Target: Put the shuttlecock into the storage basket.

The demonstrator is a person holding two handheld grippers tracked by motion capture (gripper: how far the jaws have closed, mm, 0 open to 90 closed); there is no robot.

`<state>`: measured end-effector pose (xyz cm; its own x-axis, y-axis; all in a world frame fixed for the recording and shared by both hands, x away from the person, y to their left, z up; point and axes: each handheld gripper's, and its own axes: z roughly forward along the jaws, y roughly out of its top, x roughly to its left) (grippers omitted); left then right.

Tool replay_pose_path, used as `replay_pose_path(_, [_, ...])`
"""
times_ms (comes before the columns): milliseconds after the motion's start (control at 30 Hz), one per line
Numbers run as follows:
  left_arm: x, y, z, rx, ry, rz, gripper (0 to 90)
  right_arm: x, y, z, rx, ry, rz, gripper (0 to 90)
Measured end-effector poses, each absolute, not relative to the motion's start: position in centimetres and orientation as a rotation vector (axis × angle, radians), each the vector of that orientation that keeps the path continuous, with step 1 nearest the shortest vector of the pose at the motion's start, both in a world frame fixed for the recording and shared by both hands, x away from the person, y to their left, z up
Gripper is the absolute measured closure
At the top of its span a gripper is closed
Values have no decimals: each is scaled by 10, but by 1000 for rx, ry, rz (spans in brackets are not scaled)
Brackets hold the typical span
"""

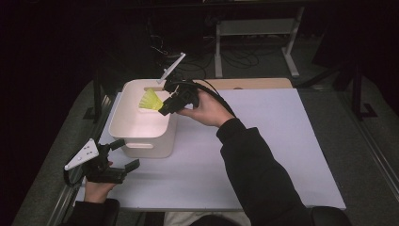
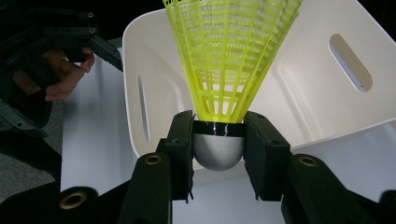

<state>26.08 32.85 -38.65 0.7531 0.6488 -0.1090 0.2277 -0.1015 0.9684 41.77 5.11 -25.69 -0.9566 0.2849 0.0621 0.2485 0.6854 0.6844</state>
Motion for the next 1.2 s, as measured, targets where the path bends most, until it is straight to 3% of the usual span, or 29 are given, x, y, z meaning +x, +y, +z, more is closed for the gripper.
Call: replay_pose_path(1200, [261, 330, -386, 1668, 707, 407, 0, 425, 86, -286, 412, 2910, 1133, 632])
